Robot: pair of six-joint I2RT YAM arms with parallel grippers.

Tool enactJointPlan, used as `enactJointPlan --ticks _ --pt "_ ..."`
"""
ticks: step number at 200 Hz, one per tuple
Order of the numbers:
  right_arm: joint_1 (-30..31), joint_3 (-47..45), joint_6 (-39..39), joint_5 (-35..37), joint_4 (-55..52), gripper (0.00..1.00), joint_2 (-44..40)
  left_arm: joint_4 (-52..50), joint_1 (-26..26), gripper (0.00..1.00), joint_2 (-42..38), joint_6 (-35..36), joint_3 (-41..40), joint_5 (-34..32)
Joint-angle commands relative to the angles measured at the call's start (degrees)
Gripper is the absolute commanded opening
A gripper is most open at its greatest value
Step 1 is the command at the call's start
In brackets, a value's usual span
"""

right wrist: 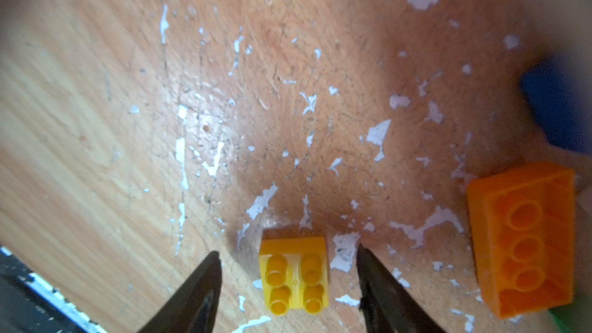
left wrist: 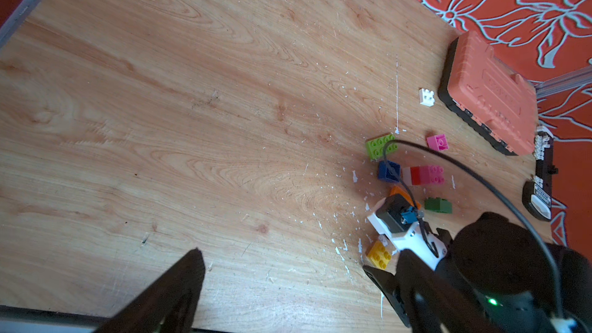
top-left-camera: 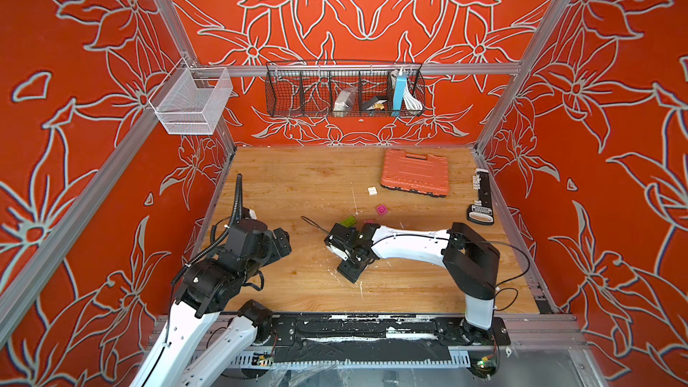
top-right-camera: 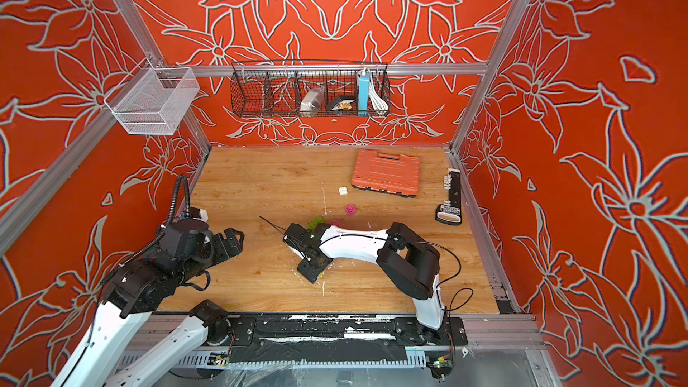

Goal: Assemble the letter r with lego
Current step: Place the lego brick at the center of the board, then move the lego brick at the center of the board.

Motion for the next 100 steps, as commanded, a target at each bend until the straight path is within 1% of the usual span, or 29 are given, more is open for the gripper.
enactJointPlan --ticks 1,14,29,37,54,72,86,89,100 --pt "-0.1 -2.1 2.4 -2.1 2.9 0.75 -6.3 -0.5 0.4 0.95 2.4 2.1 0.0 2.2" --pt "-0.5 -4.2 4.6 -3.1 5.6 0.81 -10.7 -0.3 0.4 0.94 4.8 3.4 0.2 3.5" --pt "-0.6 -5.9 5.0 -2.4 8.3 0.89 -15.5 0.2 0.3 0.93 8.3 4.7 0.7 5.5" --pt "-0.6 -6.4 3.8 -2.2 9.5 0.98 -18.0 0.9 0.3 0.93 10.0 5.3 0.8 6.8" --pt "-0.5 -5.7 2.2 -1.8 7.5 0.98 -21.1 3.9 0.1 0.92 13.2 7.1 0.6 9.8" --pt "-0.6 -6.5 4.2 5.6 5.3 0.98 -24.1 6.4 -0.8 0.89 16.8 8.8 1.3 11.0" --pt "-0.6 -9.5 3.0 8.0 6.4 0.98 -26.6 8.3 -1.2 0.87 19.4 10.3 2.1 11.6" --pt "-0.7 -10.2 2.9 8.4 6.8 0.98 -27.0 8.7 -1.3 0.86 21.3 10.6 2.3 11.8" --pt "-1.5 -12.2 2.6 9.9 7.5 0.98 -28.9 10.0 -1.8 0.85 24.5 11.8 3.4 12.7"
